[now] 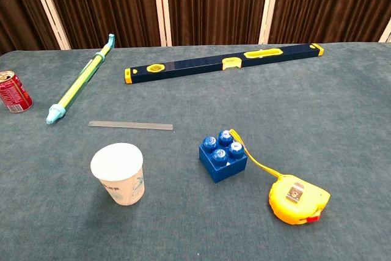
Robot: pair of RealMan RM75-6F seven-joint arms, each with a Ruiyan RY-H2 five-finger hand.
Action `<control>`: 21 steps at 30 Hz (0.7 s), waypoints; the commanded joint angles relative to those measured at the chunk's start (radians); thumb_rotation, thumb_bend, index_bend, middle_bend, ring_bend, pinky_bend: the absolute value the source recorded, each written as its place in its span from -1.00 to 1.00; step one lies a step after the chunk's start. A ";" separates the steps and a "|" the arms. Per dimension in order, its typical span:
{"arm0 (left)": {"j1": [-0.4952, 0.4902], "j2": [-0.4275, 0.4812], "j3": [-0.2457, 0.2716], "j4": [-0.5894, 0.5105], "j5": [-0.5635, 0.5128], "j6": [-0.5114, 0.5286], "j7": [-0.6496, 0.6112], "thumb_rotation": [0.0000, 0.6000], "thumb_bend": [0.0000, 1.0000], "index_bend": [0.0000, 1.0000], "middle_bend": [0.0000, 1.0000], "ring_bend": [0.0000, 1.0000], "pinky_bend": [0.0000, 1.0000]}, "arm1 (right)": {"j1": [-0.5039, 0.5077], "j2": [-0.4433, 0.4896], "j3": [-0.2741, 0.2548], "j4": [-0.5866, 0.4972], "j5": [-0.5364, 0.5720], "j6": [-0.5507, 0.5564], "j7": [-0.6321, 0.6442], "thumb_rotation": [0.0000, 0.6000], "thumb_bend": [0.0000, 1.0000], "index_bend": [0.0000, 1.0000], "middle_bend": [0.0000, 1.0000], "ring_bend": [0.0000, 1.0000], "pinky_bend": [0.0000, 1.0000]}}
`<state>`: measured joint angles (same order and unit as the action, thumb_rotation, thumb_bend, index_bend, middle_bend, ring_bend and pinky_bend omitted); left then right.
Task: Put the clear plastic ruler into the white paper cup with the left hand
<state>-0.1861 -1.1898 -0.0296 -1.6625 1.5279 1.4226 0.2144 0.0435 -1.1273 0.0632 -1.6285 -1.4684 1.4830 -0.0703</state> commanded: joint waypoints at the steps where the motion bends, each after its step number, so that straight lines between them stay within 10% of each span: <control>1: 0.001 0.001 0.000 -0.001 0.000 0.001 -0.001 1.00 -1.00 -0.88 -1.00 -1.00 -1.00 | 0.000 0.000 0.000 0.000 0.000 0.000 0.000 1.00 -0.84 -1.00 -1.00 -1.00 -1.00; 21: -0.002 0.001 0.000 -0.002 -0.008 -0.009 0.001 1.00 -1.00 -0.88 -1.00 -1.00 -1.00 | 0.000 0.000 0.000 0.000 0.001 0.000 -0.001 1.00 -0.84 -1.00 -1.00 -1.00 -1.00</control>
<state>-0.1877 -1.1884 -0.0293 -1.6642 1.5200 1.4138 0.2158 0.0438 -1.1275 0.0634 -1.6282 -1.4677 1.4826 -0.0708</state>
